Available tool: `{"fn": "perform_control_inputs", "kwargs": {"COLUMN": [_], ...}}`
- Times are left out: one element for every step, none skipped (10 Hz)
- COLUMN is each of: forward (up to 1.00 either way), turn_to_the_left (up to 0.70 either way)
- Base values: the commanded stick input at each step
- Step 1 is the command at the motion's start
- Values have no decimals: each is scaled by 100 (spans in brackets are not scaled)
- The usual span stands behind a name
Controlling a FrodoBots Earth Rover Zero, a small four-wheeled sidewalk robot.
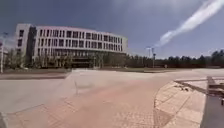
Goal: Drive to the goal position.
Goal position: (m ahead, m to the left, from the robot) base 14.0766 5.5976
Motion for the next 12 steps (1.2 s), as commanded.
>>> {"fn": "perform_control_inputs", "kwargs": {"forward": [70,70,70,70,70,70,70,70,70,70,70,70], "turn_to_the_left": [-1,-1,-1,-1,-1,-1,-1,-1,-1,-1,-1,-1]}}
